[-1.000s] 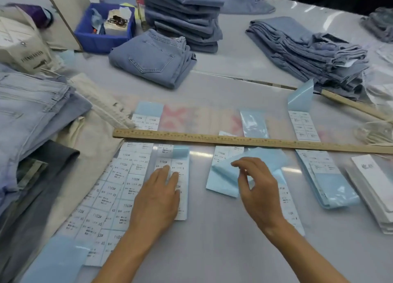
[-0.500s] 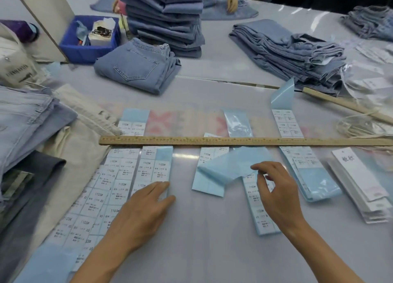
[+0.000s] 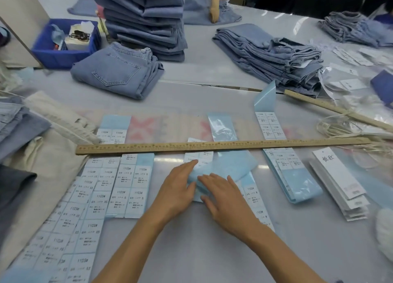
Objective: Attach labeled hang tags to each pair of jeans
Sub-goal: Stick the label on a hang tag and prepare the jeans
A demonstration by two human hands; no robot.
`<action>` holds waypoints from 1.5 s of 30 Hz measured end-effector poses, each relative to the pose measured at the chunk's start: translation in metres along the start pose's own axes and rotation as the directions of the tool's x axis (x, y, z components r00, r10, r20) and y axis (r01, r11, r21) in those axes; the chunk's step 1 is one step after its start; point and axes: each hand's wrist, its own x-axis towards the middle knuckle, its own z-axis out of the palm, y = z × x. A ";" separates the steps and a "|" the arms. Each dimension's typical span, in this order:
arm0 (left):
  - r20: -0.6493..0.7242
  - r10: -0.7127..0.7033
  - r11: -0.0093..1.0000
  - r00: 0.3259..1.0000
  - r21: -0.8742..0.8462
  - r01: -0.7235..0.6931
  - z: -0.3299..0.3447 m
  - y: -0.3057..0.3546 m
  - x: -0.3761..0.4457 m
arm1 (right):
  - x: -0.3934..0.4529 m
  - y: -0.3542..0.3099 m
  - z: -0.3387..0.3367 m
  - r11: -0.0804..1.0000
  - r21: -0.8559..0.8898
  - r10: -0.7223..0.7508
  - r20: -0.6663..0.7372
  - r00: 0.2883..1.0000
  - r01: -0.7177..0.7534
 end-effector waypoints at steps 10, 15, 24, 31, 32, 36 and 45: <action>-0.040 0.081 0.975 0.996 0.212 -0.070 -0.012 -0.019 0.000 | -0.029 0.066 -0.057 0.690 0.581 0.682 -0.321 0.658 -0.432; -0.257 0.295 0.938 0.920 0.259 -0.229 -0.006 -0.003 -0.012 | -0.059 0.094 -0.065 0.805 0.279 0.587 -0.244 0.772 -0.524; 0.132 0.136 0.887 0.982 0.425 -0.180 0.055 0.053 0.033 | -0.023 0.086 -0.054 0.653 0.567 0.645 -0.069 0.761 -0.502; 0.104 -0.069 0.995 0.992 -0.068 0.077 0.021 0.050 0.041 | -0.034 0.050 -0.097 0.661 0.692 0.397 0.007 0.918 -0.291; 0.061 -0.114 0.978 0.992 -0.170 0.123 0.012 0.047 0.044 | -0.042 0.037 -0.101 0.712 0.659 0.293 0.036 0.956 -0.242; -0.028 -0.064 0.993 0.998 -0.101 0.060 0.005 0.048 0.066 | -0.071 -0.011 -0.087 0.777 0.625 -0.137 0.272 0.953 -0.067; 0.180 0.233 0.863 0.956 0.415 -0.289 0.076 0.066 0.077 | -0.026 0.072 -0.037 0.941 0.221 0.326 -0.378 0.867 -0.257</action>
